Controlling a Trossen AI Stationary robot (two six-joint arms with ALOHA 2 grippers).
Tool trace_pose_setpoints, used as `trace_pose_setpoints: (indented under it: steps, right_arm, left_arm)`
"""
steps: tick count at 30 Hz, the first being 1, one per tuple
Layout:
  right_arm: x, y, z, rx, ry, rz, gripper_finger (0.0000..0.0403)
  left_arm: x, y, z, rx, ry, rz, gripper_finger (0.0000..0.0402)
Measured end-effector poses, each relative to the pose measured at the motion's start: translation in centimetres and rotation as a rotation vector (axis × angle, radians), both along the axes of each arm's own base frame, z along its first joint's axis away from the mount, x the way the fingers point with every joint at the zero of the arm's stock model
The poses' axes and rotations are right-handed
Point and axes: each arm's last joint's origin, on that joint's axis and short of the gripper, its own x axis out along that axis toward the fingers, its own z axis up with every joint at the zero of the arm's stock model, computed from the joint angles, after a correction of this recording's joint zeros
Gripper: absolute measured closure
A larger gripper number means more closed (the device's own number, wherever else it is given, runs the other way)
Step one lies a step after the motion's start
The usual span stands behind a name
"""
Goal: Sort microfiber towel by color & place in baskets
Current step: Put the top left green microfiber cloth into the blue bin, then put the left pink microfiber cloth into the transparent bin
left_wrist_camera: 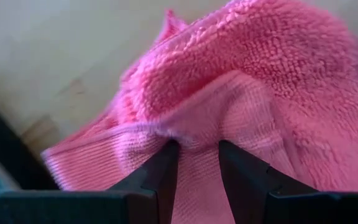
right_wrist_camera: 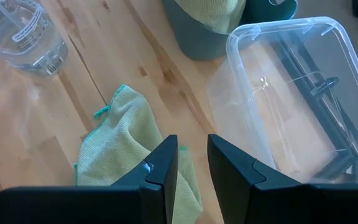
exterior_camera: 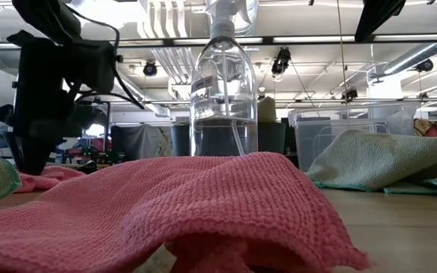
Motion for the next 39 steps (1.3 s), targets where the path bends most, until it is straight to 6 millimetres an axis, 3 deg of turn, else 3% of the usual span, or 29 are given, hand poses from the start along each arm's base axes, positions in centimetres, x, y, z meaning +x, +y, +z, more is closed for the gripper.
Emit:
trace_pose_setpoints:
  steps: [8, 16, 29, 39]
  right_arm:
    - [0.0, 0.1, 0.0, 0.022, 0.008, 0.014, 0.0321]
    - [0.0, 0.1, 0.0, 0.021, 0.009, 0.015, 0.0321]
    - [0.0, 0.1, 0.0, 0.021, 0.009, 0.016, 0.0321]
    - [0.0, 0.1, 0.0, 0.021, 0.008, 0.015, 0.0321]
  left_arm:
    - [1.1, -0.1, -1.8, -0.038, 0.064, -0.045, 0.0299]
    - [1.8, -0.1, -1.5, -0.022, 0.09, -0.046, 0.03]
    - [2.6, -0.1, -1.3, -0.013, 0.027, -0.032, 0.0395]
    - [3.6, 0.0, -0.6, -0.004, -0.021, -0.024, 0.0401]
